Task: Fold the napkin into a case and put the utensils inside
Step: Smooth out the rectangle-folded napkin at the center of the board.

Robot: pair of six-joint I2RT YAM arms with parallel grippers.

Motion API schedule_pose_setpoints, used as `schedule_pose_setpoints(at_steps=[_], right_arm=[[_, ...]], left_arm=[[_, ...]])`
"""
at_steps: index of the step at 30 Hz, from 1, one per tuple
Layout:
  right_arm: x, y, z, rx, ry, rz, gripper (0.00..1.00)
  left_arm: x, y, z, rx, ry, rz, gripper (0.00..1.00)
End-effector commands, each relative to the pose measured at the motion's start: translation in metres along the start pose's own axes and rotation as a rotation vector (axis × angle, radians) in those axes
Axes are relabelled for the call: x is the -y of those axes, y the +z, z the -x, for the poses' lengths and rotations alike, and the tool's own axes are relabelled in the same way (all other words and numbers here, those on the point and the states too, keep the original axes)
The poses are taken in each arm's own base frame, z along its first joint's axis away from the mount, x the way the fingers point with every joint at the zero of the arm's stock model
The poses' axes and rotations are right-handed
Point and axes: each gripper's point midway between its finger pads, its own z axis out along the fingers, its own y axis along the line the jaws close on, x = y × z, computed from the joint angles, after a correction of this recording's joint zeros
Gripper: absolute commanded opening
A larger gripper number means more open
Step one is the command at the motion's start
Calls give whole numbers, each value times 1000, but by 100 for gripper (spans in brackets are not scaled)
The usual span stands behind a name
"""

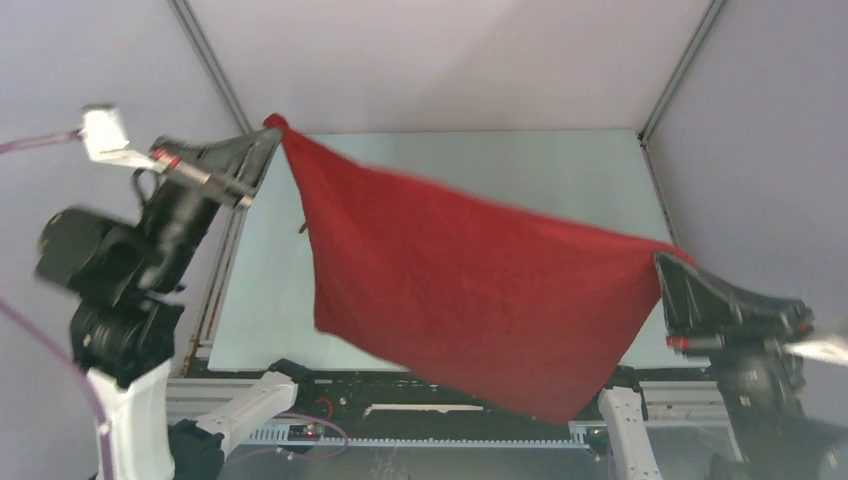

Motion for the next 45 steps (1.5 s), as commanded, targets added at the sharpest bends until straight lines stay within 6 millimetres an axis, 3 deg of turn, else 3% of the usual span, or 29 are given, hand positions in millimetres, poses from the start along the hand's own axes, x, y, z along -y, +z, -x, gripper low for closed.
schedule_pose_setpoints(at_steps=[1,5,7,10,13,15,17,21,23,26,30,33,37,41,45], right_arm=[[125,53,-38,-59,106,-402,0],[213,93,-95,-151,140,-568,0],[254,113,-128,-215,152,-625,0],[314,141,-176,-323,149,-691,0],[365,169,-215,-386,145,-706,0],[399,183,-243,-429,184,-713,0],[430,190,-271,-463,241,-711,0],[470,202,-331,-569,339,-681,0],[478,209,-348,-618,379,-662,0],[484,208,-360,-700,410,-696,0],[481,187,-364,-808,469,-794,0],[464,157,-365,-924,513,-881,0],[433,85,-378,-1071,548,-1033,0],[399,18,-393,-1214,559,-1111,0],[381,-36,-399,-1288,523,-1184,0]], left_arm=[[-83,71,-48,-104,-12,272,0],[-162,128,-109,-229,-15,465,0],[-209,158,-150,-311,-11,552,0],[-261,195,-206,-416,-36,594,0],[-304,228,-264,-521,-58,587,0],[-338,242,-304,-587,-75,614,0],[-368,251,-331,-616,-65,633,0],[-412,267,-367,-633,-90,626,0],[-427,269,-379,-647,-85,633,0],[-432,271,-379,-654,-98,628,0],[-429,258,-380,-695,-106,648,0],[-417,228,-388,-758,-178,695,0],[-392,155,-396,-894,-261,804,0],[-359,70,-403,-1052,-248,855,0],[-339,3,-423,-1142,-246,878,0]])
